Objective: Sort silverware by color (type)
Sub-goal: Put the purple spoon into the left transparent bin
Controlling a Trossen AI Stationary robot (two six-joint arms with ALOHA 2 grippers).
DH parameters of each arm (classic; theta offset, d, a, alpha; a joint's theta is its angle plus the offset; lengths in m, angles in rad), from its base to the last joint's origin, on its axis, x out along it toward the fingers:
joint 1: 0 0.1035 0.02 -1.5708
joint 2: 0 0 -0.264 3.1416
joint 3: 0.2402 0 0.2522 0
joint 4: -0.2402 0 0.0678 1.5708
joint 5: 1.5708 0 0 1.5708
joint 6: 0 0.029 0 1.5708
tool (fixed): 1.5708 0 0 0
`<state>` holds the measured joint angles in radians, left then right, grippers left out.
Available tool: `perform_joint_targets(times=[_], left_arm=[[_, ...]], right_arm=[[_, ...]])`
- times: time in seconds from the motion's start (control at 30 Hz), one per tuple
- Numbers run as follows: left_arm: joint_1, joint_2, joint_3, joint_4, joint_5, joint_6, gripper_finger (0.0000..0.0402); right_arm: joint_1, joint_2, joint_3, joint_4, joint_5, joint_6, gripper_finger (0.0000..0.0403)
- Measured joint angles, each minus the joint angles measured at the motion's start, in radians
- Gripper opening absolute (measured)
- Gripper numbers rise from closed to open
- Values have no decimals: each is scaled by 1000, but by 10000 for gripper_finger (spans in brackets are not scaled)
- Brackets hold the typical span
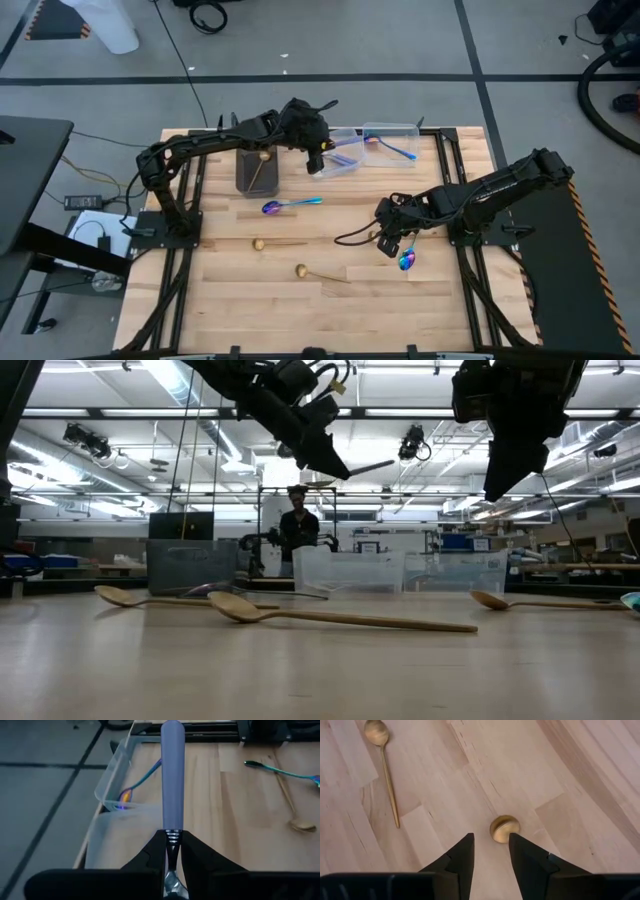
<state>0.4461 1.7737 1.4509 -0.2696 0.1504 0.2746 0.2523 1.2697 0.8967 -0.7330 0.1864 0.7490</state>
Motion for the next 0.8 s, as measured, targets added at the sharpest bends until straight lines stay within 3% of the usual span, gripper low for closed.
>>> perform_joint_targets(times=[0.2, 0.5, 0.8], left_arm=[[10, 45, -4, 72, 2, 104, 48], [60, 114, -5, 41, 19, 28, 48], [96, 148, -3, 73, 57, 58, 48]], right_arm=[[0, 0, 0, 5, 20, -23, 132], [0, 0, 0, 13, -2, -68, 132], [-34, 0, 0, 22, 39, -107, 132]])
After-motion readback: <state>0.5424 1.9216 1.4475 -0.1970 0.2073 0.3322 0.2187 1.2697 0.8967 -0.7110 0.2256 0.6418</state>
